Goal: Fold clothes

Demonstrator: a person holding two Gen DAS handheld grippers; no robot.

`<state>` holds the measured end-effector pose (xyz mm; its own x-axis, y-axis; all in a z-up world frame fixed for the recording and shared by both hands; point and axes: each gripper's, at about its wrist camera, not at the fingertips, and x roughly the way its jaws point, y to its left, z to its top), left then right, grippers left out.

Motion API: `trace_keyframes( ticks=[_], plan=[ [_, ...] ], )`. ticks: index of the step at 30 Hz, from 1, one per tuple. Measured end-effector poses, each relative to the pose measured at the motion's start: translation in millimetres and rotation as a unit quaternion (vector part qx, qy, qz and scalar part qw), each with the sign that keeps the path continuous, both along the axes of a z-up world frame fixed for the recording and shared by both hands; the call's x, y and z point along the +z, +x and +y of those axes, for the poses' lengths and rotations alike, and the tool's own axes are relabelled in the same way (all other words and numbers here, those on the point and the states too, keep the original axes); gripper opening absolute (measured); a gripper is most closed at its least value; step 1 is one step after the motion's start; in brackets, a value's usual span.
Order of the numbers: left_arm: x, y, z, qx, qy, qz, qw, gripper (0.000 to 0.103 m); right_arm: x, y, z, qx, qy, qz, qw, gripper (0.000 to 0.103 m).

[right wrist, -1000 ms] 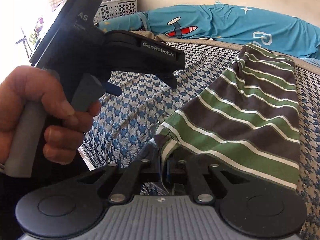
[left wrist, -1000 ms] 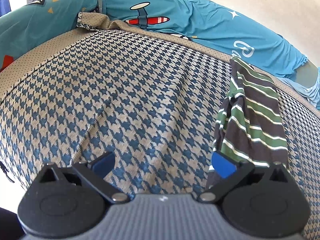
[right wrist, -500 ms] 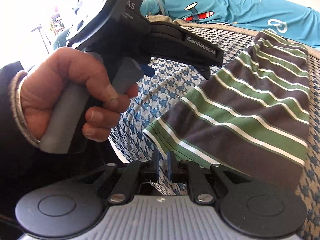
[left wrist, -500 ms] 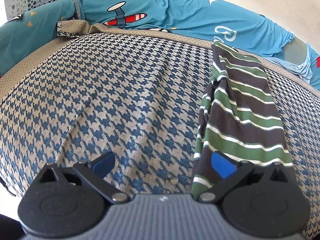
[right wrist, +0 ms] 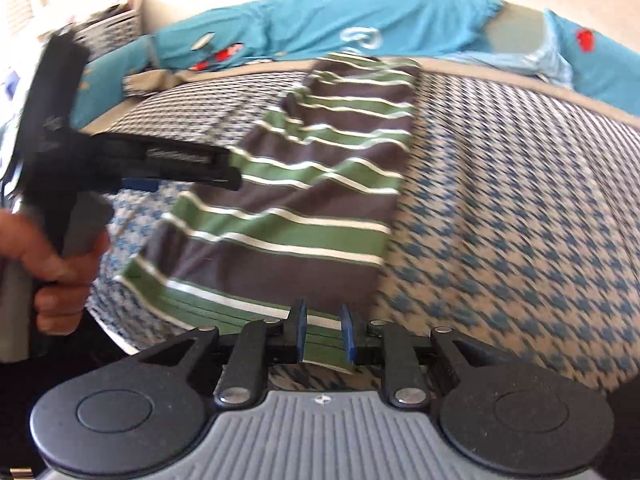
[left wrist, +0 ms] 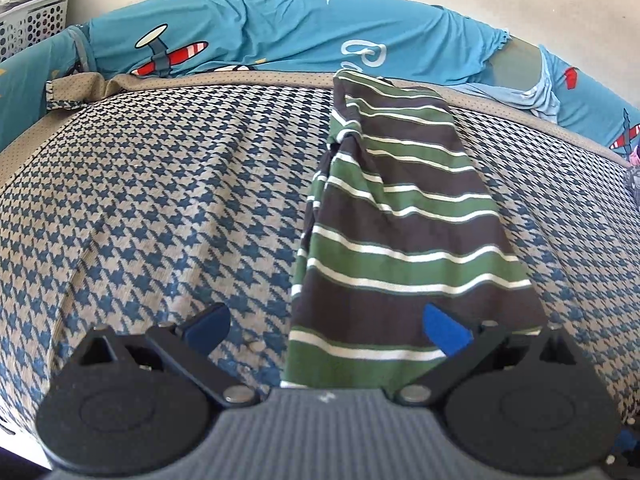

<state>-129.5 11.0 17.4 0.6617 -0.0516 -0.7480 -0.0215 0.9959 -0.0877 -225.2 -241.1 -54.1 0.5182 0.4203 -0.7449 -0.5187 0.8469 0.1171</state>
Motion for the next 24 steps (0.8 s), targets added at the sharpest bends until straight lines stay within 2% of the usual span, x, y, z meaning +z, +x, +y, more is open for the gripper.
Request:
trace_keyframes(
  ticks=[2,9,15,21,23,24],
  plan=[
    [-2,2,-5,-0.004,0.003,0.004,1.0000,0.103,-3,2,-12,-0.024,0.009,0.020,0.999,0.022],
    [-10,5,-17,-0.015,0.006,0.021,0.9997,0.103,-8,10,-26,-0.042,0.046,0.059,0.996,0.033],
    [-12,7,-21,-0.014,0.011,0.026,0.9995,0.103,-15,11,-26,-0.030,0.074,0.072,0.994,0.033],
    [-12,9,-22,-0.011,0.007,0.029,0.9995,0.103,-23,13,-28,-0.049,0.095,0.079,0.991,0.033],
    [-13,10,-23,-0.011,0.007,0.029,0.9995,0.103,-24,13,-30,-0.058,0.102,0.082,0.990,0.030],
    [-13,10,-23,-0.010,0.007,0.028,0.9995,0.103,-25,13,-31,-0.062,0.101,0.081,0.990,0.025]
  ],
)
